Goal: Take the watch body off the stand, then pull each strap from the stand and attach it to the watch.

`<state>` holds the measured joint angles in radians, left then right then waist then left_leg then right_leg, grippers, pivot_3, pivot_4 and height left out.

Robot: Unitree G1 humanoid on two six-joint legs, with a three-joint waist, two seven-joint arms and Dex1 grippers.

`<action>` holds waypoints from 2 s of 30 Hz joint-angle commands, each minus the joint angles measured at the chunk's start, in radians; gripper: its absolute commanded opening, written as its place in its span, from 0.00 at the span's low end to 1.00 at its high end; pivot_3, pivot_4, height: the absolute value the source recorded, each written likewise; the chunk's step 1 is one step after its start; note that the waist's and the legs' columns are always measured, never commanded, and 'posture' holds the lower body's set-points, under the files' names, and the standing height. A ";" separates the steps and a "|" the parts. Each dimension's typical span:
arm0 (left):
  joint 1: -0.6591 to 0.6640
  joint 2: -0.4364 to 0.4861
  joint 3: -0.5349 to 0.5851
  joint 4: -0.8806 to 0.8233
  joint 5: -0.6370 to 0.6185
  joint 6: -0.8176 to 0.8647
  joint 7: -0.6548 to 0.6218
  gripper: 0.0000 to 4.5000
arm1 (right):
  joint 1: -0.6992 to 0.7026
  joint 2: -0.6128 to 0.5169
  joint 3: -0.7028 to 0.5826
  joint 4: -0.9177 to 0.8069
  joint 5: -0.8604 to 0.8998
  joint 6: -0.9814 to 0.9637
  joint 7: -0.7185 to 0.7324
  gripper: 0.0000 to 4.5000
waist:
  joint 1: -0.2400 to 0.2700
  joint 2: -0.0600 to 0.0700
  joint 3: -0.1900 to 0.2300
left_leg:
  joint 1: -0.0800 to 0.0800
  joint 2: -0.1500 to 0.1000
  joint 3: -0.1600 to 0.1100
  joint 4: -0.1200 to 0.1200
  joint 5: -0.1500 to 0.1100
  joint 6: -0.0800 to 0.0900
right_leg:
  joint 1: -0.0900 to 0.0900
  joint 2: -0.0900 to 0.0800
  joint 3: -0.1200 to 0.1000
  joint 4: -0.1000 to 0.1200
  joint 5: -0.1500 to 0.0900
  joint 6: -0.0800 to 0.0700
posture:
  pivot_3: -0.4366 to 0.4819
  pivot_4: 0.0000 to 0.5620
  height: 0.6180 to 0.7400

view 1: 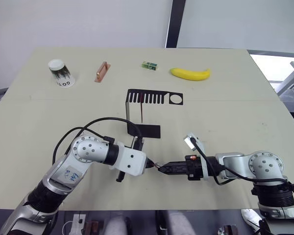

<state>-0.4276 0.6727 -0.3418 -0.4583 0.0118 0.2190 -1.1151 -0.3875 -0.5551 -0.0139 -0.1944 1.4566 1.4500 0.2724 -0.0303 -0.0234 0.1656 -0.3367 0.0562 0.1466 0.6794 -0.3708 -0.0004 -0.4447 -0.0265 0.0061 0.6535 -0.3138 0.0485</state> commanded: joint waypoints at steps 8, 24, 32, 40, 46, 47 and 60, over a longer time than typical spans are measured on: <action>-0.021 -0.051 -0.047 -0.027 0.026 -0.017 0.028 0.00 | -0.035 0.037 0.034 -0.047 0.129 -0.002 0.005 0.33 | 0.000 0.000 0.000 | 0.000 0.000 0.000 0.000 0.000 0.000 | 0.000 0.000 0.000 0.000 0.000 0.000 | 0.48 0.27 0.98; -0.028 -0.093 -0.067 -0.009 0.096 -0.006 0.041 0.00 | -0.037 0.032 0.045 -0.062 0.165 -0.008 0.001 0.33 | 0.000 0.000 0.000 | 0.000 0.000 0.000 0.000 0.000 0.000 | 0.000 0.000 0.000 0.000 0.000 0.000 | 0.48 0.27 0.98; -0.034 -0.112 -0.069 0.014 0.138 0.003 0.057 0.00 | -0.040 0.016 0.058 -0.069 0.187 -0.011 0.001 0.33 | 0.000 0.000 0.000 | 0.000 0.000 0.000 0.000 0.000 0.000 | 0.000 0.000 0.000 0.000 0.000 0.000 | 0.48 0.27 0.98; -0.041 -0.148 -0.068 -0.005 0.133 0.022 0.069 0.00 | -0.038 0.002 0.074 -0.067 0.188 -0.012 -0.008 0.33 | 0.001 0.000 0.000 | 0.000 0.000 0.000 0.001 0.000 0.000 | 0.000 0.000 0.000 0.000 0.000 0.000 | 0.48 0.27 0.98; -0.028 -0.132 -0.049 -0.017 0.117 0.026 0.055 0.00 | -0.033 -0.008 0.074 -0.062 0.181 -0.012 -0.013 0.33 | 0.001 0.000 0.000 | 0.000 0.000 0.000 0.001 0.000 0.000 | 0.000 0.000 0.000 0.000 0.000 0.000 | 0.48 0.27 0.98; -0.025 -0.130 -0.046 -0.020 0.114 0.027 0.053 0.00 | -0.033 -0.009 0.075 -0.061 0.179 -0.013 -0.014 0.33 | 0.001 0.000 0.000 | 0.000 0.000 0.000 0.001 0.000 0.000 | 0.000 0.000 0.000 0.000 0.000 0.000 | 0.48 0.27 0.98; -0.025 -0.125 -0.028 -0.047 0.079 0.020 0.037 0.00 | -0.044 -0.018 0.097 -0.034 0.158 -0.015 -0.053 0.33 | 0.001 0.000 0.000 | 0.000 0.000 0.000 0.001 0.000 0.001 | 0.000 0.000 0.000 0.000 0.000 0.000 | 0.48 0.27 0.98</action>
<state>-0.4330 0.5780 -0.3721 -0.4129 0.1606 0.2698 -1.0888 -0.4238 -0.5904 0.0339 -0.1963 1.5776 1.4236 0.2201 -0.0295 -0.0234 0.1656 -0.3369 0.0565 0.1464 0.6801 -0.3711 0.0001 -0.4447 -0.0268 0.0060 0.6540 -0.3138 0.0485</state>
